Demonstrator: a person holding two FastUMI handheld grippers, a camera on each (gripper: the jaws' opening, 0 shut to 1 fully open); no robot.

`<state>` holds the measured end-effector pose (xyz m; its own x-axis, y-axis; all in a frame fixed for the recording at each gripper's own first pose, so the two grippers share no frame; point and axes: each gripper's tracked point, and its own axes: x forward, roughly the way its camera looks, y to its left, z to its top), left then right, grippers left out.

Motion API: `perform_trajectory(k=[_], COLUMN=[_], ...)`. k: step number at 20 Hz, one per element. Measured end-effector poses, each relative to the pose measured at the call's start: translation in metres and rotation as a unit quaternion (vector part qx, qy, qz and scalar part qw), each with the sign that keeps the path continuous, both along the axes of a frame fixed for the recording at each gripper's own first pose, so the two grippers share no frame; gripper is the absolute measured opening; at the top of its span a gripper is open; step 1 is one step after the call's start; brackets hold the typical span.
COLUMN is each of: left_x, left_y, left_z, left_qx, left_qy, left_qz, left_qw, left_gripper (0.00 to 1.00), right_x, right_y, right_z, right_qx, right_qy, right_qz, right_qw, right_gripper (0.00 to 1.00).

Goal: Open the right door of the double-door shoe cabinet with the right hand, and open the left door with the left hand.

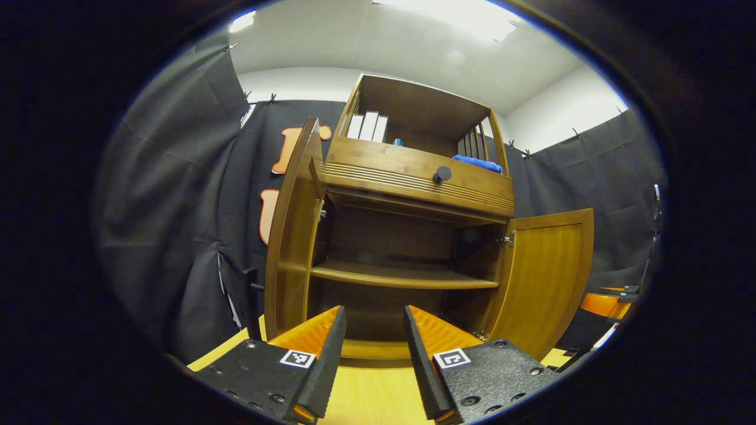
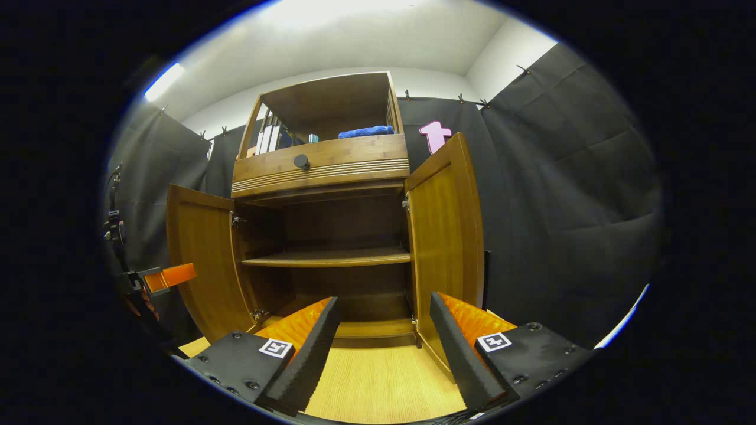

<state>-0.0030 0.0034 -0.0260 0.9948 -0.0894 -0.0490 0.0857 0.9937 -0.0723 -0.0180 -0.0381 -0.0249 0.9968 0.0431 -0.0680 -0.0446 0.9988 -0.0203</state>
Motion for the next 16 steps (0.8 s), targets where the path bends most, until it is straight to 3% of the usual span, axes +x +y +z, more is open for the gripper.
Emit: perform_trajectory(k=[8,11,12,14,15,16], left_x=[-0.001,-0.003,-0.003,-0.003,-0.003,-0.002], left_y=[0.013,0.011,0.008,0.006,0.006,0.006], left_z=[-0.004,-0.005,-0.007,-0.008,-0.009,-0.009], left_qx=[0.012,0.020,0.018,0.018,0.021,0.024], left_qy=[0.006,0.005,0.006,0.009,0.009,0.008], left_qz=[0.029,0.024,0.018,0.015,0.013,0.014], left_qw=[0.999,1.000,1.000,1.000,1.000,1.000], left_gripper=[0.94,0.90,0.98,0.90,0.98,0.97], right_x=[-0.006,-0.007,-0.008,-0.007,-0.006,-0.006], right_y=[-0.004,-0.003,-0.003,-0.001,-0.001,-0.001], right_z=[-0.003,-0.004,-0.005,-0.006,-0.005,-0.006], right_qx=[0.001,0.000,0.000,0.000,-0.001,-0.001], right_qy=[0.005,0.007,0.007,0.007,0.008,0.009], right_qz=[-0.006,-0.005,-0.006,-0.005,-0.005,-0.005], right_qw=[1.000,1.000,1.000,1.000,1.000,1.000], right_gripper=[0.98,0.98,0.98,0.98,0.98,0.98])
